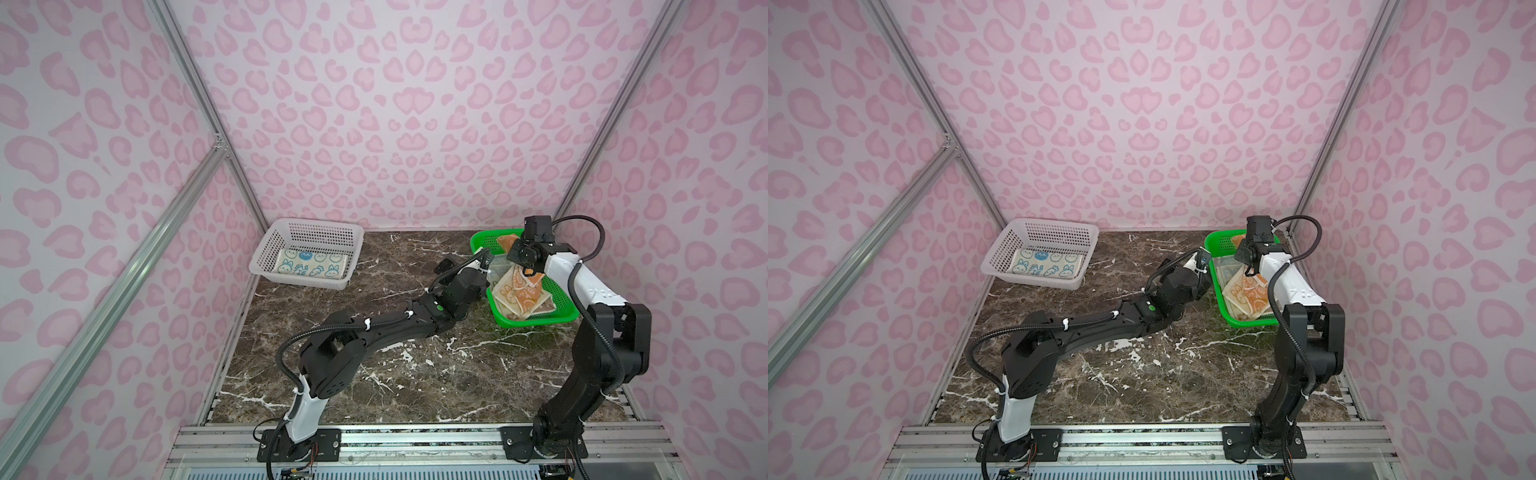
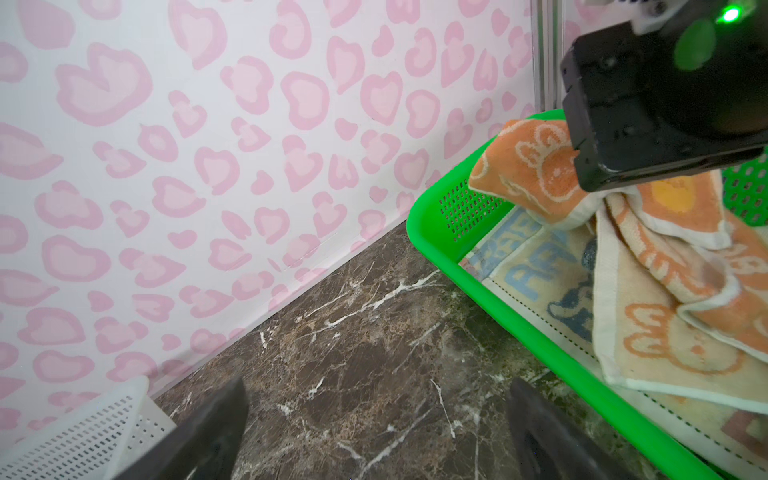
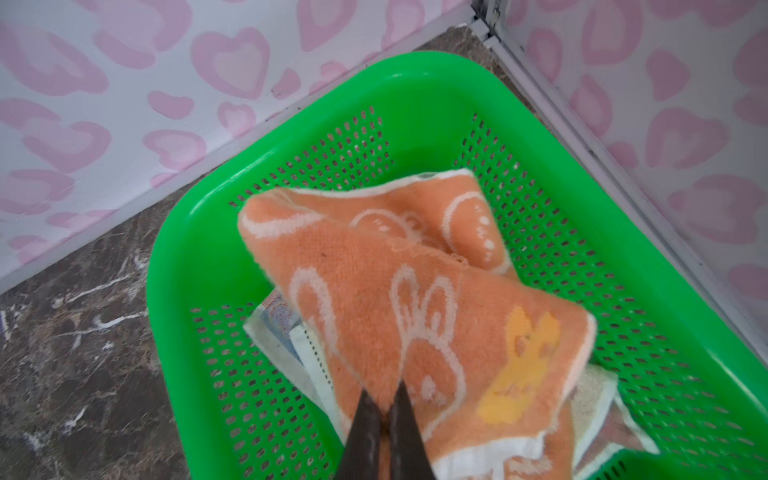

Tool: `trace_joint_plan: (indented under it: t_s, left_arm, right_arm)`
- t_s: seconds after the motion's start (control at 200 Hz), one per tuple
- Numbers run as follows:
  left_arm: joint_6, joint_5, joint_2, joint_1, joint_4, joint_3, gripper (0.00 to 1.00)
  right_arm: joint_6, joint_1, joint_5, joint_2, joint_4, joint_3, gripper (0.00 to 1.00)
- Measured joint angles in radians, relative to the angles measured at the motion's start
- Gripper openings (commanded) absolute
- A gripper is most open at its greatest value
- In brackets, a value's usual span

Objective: Fold and stack the towels
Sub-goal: 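Grasp the orange bunny towel in the green basket with the right gripper and lift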

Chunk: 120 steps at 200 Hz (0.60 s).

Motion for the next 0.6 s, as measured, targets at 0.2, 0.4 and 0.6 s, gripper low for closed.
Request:
trace_joint_plan:
  t_s: [0.2,0.4,0.6]
  left_arm:
    - [-0.058,-0.012,-0.115,0.0,-0.061,-0.08,0.98]
    - [-0.152,-0.006,-0.214,0.0,-0.138,-0.113,0.98]
    - [-0.24,0.01,-0.274,0.0,-0.206,-0.126,0.98]
  right_arm:
    - [-0.025,0.02,0.01,-0.099,-0.023,0.014,0.03]
    - [-0.03,0.026,-0.006,-0.152,-0.06,0.027,0.0]
    - [-0.051,0.022,-0.003,-0.159,-0.089,0.084,0.01]
